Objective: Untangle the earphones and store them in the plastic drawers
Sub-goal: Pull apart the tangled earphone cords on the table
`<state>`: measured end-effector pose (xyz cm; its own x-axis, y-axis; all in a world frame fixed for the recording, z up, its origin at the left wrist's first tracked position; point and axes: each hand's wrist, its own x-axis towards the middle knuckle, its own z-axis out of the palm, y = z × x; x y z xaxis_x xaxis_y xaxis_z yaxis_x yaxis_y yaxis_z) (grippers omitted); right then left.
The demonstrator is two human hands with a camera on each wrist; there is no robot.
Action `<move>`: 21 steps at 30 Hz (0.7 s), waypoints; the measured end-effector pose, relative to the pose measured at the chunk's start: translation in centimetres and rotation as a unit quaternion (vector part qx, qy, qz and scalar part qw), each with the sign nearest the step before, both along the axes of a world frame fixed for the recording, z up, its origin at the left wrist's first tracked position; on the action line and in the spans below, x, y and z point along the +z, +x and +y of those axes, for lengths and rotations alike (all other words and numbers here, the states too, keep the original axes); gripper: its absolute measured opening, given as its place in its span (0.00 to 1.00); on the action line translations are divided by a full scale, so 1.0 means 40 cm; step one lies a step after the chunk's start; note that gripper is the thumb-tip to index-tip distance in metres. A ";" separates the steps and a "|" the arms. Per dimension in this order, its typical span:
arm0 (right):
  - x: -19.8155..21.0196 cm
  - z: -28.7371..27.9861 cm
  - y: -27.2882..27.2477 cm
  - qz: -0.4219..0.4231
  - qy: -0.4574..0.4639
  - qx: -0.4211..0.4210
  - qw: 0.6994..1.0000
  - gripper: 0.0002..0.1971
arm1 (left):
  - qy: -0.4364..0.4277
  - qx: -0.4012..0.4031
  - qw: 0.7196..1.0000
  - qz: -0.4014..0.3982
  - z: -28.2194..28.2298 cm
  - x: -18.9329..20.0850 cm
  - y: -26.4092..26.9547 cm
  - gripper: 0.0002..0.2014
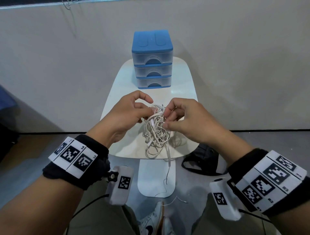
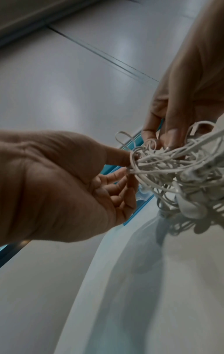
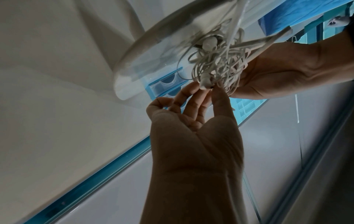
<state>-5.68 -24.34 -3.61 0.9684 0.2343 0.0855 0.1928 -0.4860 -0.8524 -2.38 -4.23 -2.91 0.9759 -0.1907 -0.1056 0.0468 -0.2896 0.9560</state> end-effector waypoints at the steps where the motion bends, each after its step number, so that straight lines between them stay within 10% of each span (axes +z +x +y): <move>1: 0.001 -0.003 -0.001 -0.002 0.001 0.001 1.000 0.11 | -0.009 -0.006 1.000 0.005 -0.002 -0.001 -0.001 0.10; 21: -0.005 -0.010 0.031 -0.029 0.025 0.098 0.994 0.05 | -0.056 -0.031 0.997 0.048 0.020 0.010 0.011 0.12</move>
